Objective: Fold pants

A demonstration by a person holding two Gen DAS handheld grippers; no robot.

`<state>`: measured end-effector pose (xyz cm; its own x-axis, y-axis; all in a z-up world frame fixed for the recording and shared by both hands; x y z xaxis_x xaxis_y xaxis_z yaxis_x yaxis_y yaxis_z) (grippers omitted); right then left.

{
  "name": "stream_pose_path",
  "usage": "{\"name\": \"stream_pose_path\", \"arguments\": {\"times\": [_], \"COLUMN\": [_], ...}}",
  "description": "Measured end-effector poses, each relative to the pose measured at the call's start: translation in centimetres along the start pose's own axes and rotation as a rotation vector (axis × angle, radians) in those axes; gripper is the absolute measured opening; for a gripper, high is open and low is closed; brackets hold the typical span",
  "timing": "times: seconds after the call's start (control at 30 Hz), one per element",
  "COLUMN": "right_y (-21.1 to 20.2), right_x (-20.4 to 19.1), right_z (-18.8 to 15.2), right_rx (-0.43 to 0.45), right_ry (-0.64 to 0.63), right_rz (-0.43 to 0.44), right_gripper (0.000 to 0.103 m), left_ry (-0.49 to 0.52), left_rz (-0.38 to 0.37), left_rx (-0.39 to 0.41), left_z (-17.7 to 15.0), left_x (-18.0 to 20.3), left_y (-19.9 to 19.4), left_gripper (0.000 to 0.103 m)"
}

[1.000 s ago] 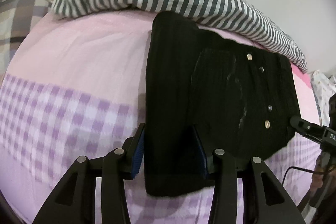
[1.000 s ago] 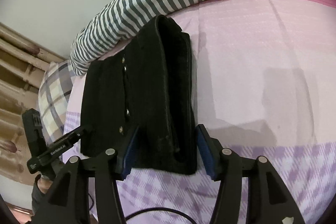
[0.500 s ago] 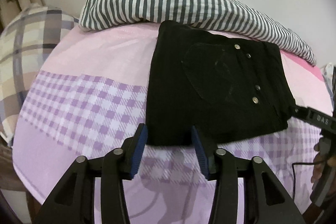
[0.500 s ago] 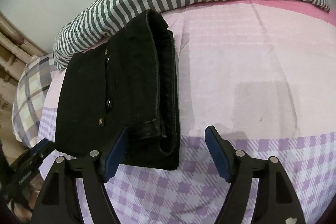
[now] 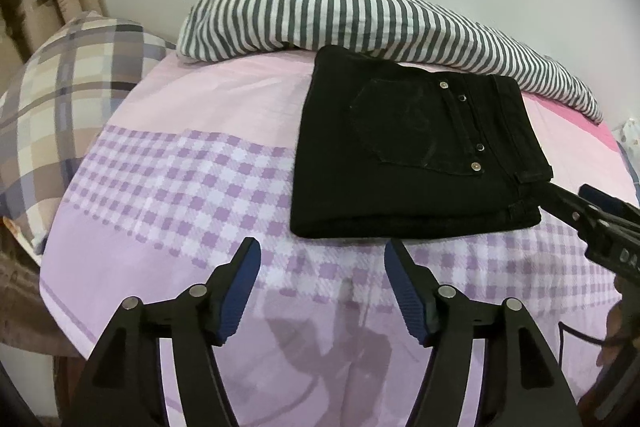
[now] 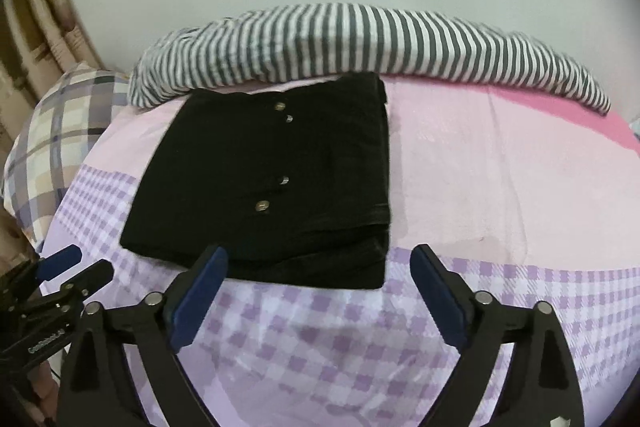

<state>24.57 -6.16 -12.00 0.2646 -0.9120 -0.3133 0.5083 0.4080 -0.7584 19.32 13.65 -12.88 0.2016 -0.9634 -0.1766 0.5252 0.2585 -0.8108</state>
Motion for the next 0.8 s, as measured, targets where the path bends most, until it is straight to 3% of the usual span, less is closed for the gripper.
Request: {"name": "stream_pose_path", "arguments": {"times": [0.37, 0.8], "right_y": [-1.9, -1.6], "right_x": [-2.4, -3.8], "right_z": [-1.2, -1.9], "right_rx": [0.052, 0.029], "right_ry": [-0.026, -0.065], "right_rz": [-0.056, -0.067], "right_gripper": [0.099, 0.099], "left_ry": [-0.001, -0.008], "left_rz": [0.024, 0.052], "left_rx": [0.038, 0.065], "left_z": [-0.4, -0.1], "left_x": [-0.5, -0.9], "left_y": [-0.7, -1.2], "left_gripper": [0.068, 0.068]}}
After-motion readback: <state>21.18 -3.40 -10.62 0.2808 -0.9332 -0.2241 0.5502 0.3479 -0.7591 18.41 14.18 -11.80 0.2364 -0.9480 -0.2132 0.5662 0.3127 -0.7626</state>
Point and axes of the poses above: each gripper's, at about its wrist camera, not at the fingertips, and y roughly the way its jaws point, x to its right, z to its top, the point moved 10 cm from there along y, roughly the way its jaws point, and after that the axes turned 13 degrees about z, right-handed, at the moved point
